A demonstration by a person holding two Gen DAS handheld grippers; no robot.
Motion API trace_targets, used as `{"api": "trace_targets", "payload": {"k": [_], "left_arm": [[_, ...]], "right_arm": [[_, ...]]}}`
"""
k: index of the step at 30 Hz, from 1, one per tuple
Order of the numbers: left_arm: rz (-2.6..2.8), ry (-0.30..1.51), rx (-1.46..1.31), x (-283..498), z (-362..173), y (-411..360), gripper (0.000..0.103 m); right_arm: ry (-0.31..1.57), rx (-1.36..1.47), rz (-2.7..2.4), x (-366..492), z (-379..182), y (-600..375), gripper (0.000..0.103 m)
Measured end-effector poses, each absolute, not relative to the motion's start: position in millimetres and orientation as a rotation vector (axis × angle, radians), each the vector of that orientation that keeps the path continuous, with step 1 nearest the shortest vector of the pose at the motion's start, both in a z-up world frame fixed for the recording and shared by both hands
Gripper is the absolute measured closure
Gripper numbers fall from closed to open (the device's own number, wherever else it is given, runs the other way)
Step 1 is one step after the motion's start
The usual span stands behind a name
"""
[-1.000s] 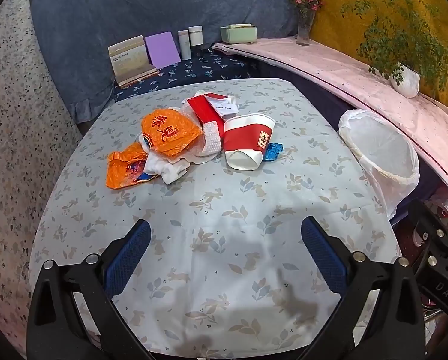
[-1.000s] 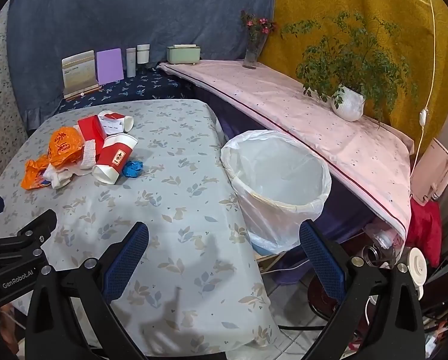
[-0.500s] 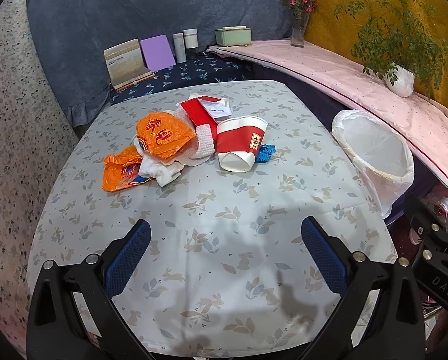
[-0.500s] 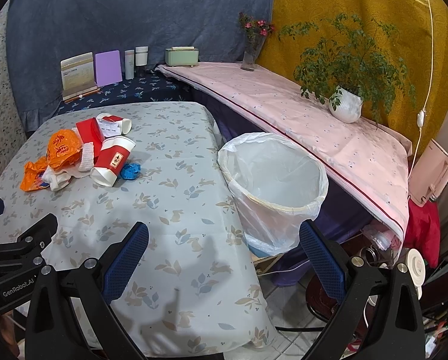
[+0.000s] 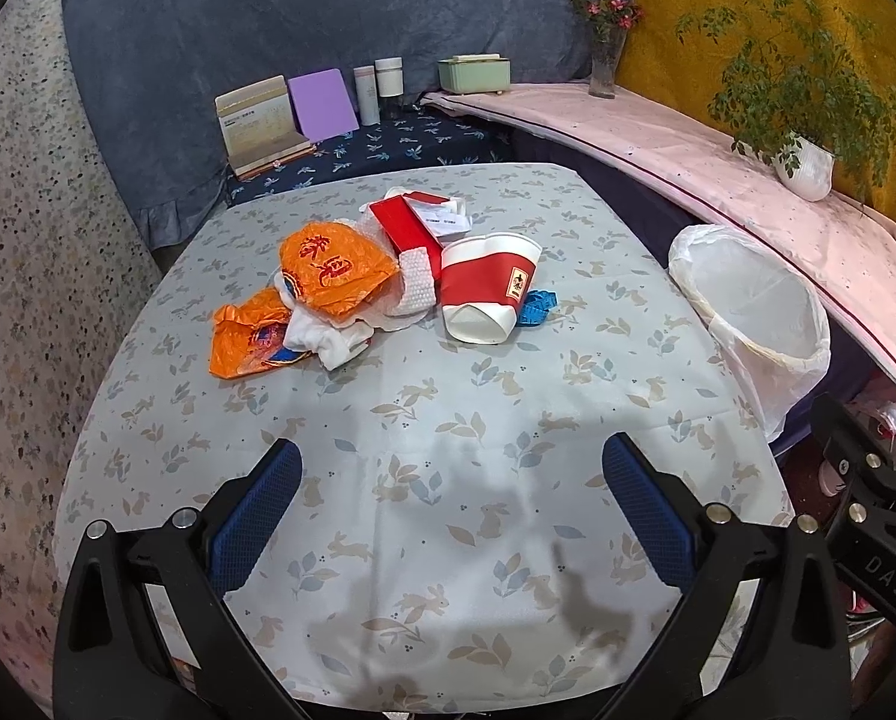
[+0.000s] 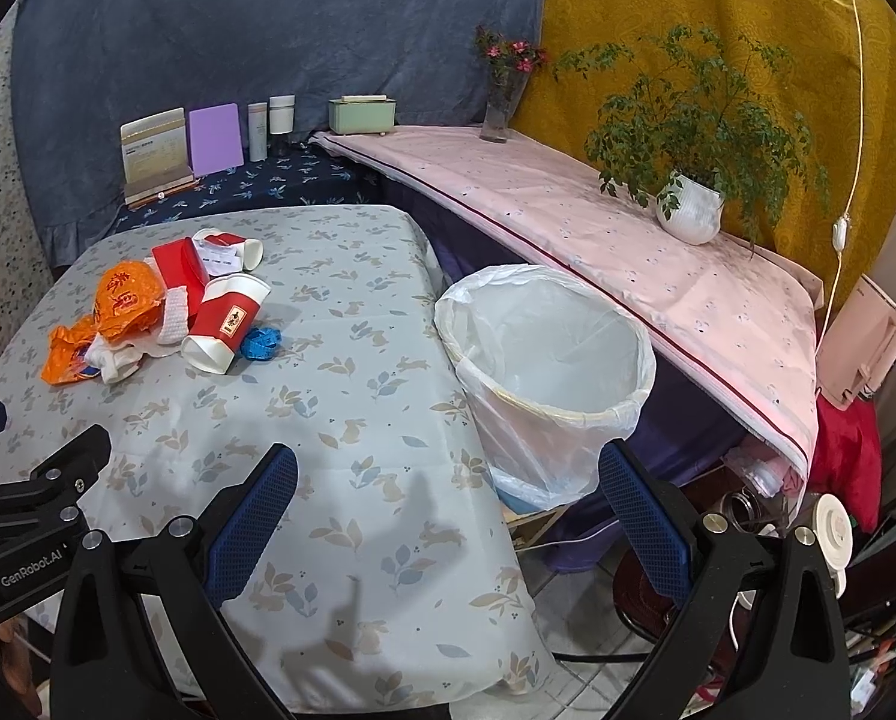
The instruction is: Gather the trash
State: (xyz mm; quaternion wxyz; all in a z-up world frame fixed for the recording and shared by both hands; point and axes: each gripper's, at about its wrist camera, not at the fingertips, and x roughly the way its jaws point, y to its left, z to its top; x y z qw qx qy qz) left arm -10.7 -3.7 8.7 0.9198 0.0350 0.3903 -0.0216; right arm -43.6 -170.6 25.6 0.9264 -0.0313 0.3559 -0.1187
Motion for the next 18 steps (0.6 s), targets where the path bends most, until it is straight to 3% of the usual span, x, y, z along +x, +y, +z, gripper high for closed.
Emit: {"api": "trace_targets", "payload": {"k": [18], "left_arm": [[-0.086, 0.800, 0.086, -13.4, 7.4, -6.2, 0.007]], "right_arm": [[0.728, -0.062, -0.245, -43.4, 25.5, -167.5, 0.007]]}}
